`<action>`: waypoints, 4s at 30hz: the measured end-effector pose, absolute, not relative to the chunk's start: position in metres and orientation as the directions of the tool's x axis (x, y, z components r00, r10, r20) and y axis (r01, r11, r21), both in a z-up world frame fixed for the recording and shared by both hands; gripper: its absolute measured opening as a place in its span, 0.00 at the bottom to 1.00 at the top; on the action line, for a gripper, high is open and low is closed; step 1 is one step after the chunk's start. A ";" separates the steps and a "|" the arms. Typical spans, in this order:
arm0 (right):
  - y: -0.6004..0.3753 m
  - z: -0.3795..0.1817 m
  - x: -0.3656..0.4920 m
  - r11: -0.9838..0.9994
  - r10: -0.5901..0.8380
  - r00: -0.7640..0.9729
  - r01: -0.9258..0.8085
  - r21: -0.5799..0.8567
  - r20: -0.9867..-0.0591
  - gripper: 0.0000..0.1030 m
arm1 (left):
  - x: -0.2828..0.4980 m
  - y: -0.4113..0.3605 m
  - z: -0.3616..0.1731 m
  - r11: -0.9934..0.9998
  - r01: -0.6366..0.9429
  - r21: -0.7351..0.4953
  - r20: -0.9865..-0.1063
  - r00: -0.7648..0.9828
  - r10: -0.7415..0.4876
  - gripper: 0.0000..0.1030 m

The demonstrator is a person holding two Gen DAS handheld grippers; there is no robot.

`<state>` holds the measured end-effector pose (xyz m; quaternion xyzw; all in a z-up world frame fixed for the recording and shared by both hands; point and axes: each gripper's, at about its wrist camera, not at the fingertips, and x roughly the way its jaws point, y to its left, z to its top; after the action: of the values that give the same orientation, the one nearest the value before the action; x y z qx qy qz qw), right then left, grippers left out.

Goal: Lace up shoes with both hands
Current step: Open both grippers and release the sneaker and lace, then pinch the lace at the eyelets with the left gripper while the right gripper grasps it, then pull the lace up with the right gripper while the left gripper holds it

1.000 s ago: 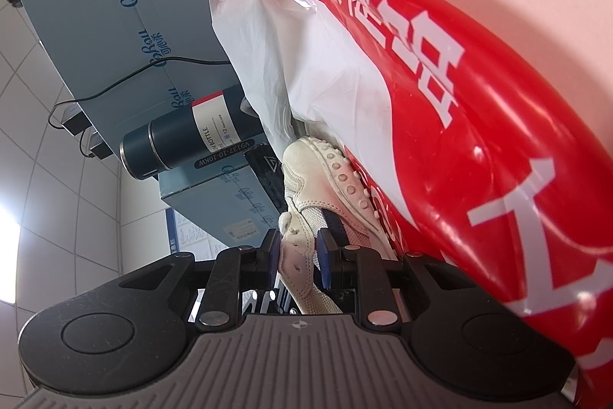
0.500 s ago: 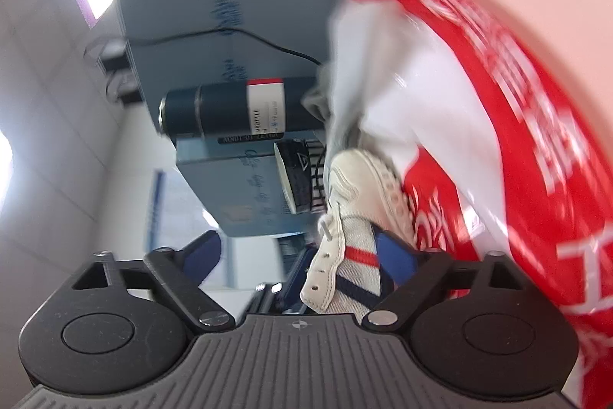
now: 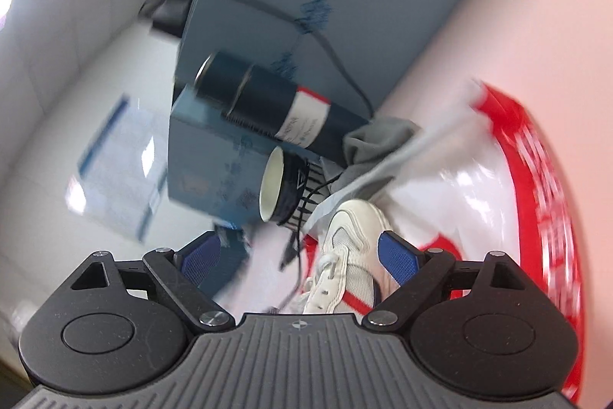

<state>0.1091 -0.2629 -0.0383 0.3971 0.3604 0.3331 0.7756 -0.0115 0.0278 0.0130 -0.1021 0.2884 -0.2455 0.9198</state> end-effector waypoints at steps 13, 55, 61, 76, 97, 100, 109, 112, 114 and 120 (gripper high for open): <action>-0.233 0.123 0.167 0.635 0.773 0.493 -0.595 0.493 -0.400 1.00 | 0.021 -0.042 0.023 0.937 0.257 -0.237 -0.639 0.685 -0.350 0.73; -0.232 -0.070 0.137 0.465 0.836 0.361 -0.066 0.883 -0.413 0.09 | 0.033 -0.048 -0.015 0.966 0.164 -0.197 -0.626 0.737 -0.253 0.24; -0.248 -0.098 0.134 0.293 0.870 0.387 0.091 0.952 -0.305 0.05 | 0.033 -0.048 -0.015 0.967 0.162 -0.197 -0.626 0.738 -0.251 0.24; -0.269 -0.125 0.122 -0.055 0.879 0.474 0.222 0.973 -0.059 0.05 | 0.030 -0.044 -0.014 0.965 0.151 -0.213 -0.596 0.763 -0.250 0.23; -0.275 -0.136 0.112 -0.322 0.821 0.554 0.254 0.912 0.135 0.06 | 0.030 -0.044 -0.017 0.965 0.144 -0.218 -0.594 0.765 -0.248 0.22; -0.275 -0.132 0.112 -0.374 0.803 0.568 0.245 0.895 0.180 0.06 | 0.030 -0.044 -0.017 0.966 0.143 -0.215 -0.596 0.764 -0.246 0.22; -0.278 -0.118 0.107 -0.455 0.770 0.582 0.216 0.864 0.260 0.06 | 0.030 -0.046 -0.018 0.967 0.137 -0.214 -0.592 0.769 -0.240 0.21; -0.281 -0.112 0.106 -0.489 0.750 0.592 0.198 0.850 0.294 0.06 | 0.030 -0.047 -0.018 0.968 0.137 -0.212 -0.592 0.770 -0.238 0.21; -0.283 -0.108 0.106 -0.509 0.738 0.597 0.184 0.841 0.316 0.06 | 0.030 -0.047 -0.018 0.968 0.137 -0.211 -0.591 0.771 -0.238 0.21; -0.291 -0.098 0.105 -0.564 0.693 0.615 0.139 0.814 0.376 0.06 | 0.030 -0.048 -0.019 0.969 0.138 -0.206 -0.591 0.772 -0.235 0.21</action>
<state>0.1048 -0.2912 -0.0980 0.8097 0.2571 0.3557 0.3897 0.0297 -0.0479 -0.0188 -0.0755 0.3228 -0.0994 0.9382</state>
